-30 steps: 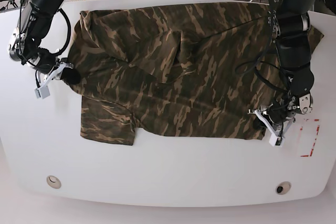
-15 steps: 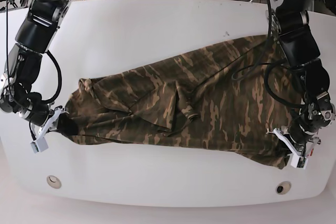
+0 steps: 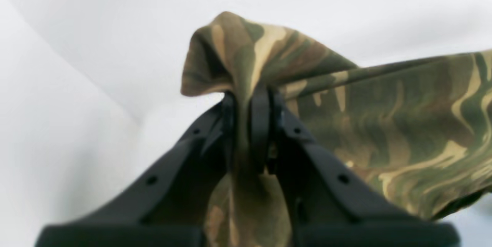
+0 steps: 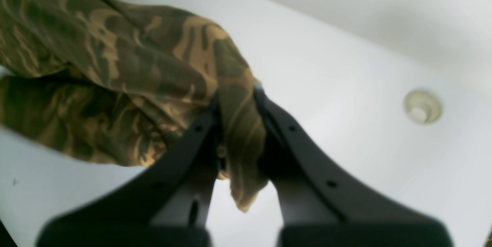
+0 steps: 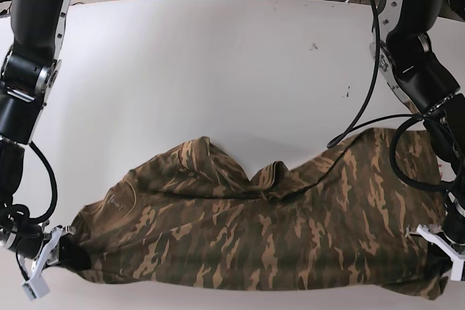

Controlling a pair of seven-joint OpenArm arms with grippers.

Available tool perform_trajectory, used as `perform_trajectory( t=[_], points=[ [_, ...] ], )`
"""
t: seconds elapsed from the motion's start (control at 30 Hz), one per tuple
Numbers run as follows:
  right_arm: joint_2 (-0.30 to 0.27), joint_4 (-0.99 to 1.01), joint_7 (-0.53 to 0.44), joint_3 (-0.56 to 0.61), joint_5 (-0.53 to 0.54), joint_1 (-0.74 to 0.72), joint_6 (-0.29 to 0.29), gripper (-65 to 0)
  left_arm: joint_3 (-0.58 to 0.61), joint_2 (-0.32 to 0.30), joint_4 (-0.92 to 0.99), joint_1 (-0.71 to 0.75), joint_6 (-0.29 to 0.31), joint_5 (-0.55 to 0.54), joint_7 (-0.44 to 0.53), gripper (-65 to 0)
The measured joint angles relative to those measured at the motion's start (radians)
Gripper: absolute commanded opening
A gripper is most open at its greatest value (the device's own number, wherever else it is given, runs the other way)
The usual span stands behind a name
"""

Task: Fold the T-shirt properly
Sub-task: 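Lift the shirt with both grippers and swing it up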

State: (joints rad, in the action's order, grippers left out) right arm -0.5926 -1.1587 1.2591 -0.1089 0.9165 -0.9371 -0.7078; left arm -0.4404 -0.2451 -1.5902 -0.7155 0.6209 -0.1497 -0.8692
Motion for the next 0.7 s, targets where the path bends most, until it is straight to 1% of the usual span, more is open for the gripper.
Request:
perform_trajectory(
  t=[0.1,0.17,0.23,0.27,0.33,0.4,0.43,0.5,0.57,0.63,0.7],
  points=[
    [-0.018,0.056,-0.002,0.072,0.009,-0.154,0.000,-65.0,0.002,-0.024,-0.010,-0.116,0.008,-0.027,-0.019,-64.7],
    [-0.016,0.078,0.017,0.115,0.011,-0.259,-0.001,-65.0,0.001,-0.028,-0.018,-0.194,0.008,-0.022,-0.032,-64.7],
    [-0.021,0.090,0.032,0.144,0.011,-0.332,0.001,-65.0,0.002,-0.034,-0.021,-0.264,0.005,-0.018,-0.045,-64.7],
    [-0.026,0.088,0.025,0.158,0.013,-0.348,0.003,-65.0,0.002,-0.040,-0.022,-0.290,0.004,-0.017,-0.049,-64.6],
    [-0.049,0.079,0.000,0.197,0.060,-0.363,0.001,-65.0,0.000,-0.057,-0.020,-0.363,0.005,-0.025,-0.064,-64.6],
    [-0.056,0.080,0.010,0.245,0.065,-0.354,0.000,-65.0,0.000,-0.066,-0.023,-0.410,0.007,-0.039,-0.077,-64.6],
    [-0.049,0.084,0.034,0.256,0.064,-0.343,-0.001,-65.0,0.000,-0.065,-0.024,-0.430,0.010,-0.046,-0.097,-64.6],
    [-0.034,0.093,0.051,0.266,0.055,-0.322,0.000,-65.0,0.003,-0.060,-0.029,-0.444,0.009,-0.050,-0.128,-64.6],
    [-0.037,0.095,0.063,0.267,0.061,-0.314,0.000,-65.0,0.003,-0.057,-0.030,-0.428,0.009,-0.050,-0.157,-64.6],
    [-0.061,0.095,0.066,0.267,0.111,-0.320,0.000,-65.0,0.002,-0.058,-0.038,-0.386,0.008,-0.041,-0.163,-64.6],
    [-0.103,0.092,0.066,0.267,0.185,-0.330,0.000,-65.0,-0.004,-0.058,-0.080,-0.310,0.003,-0.032,-0.179,-64.6]
  ],
)
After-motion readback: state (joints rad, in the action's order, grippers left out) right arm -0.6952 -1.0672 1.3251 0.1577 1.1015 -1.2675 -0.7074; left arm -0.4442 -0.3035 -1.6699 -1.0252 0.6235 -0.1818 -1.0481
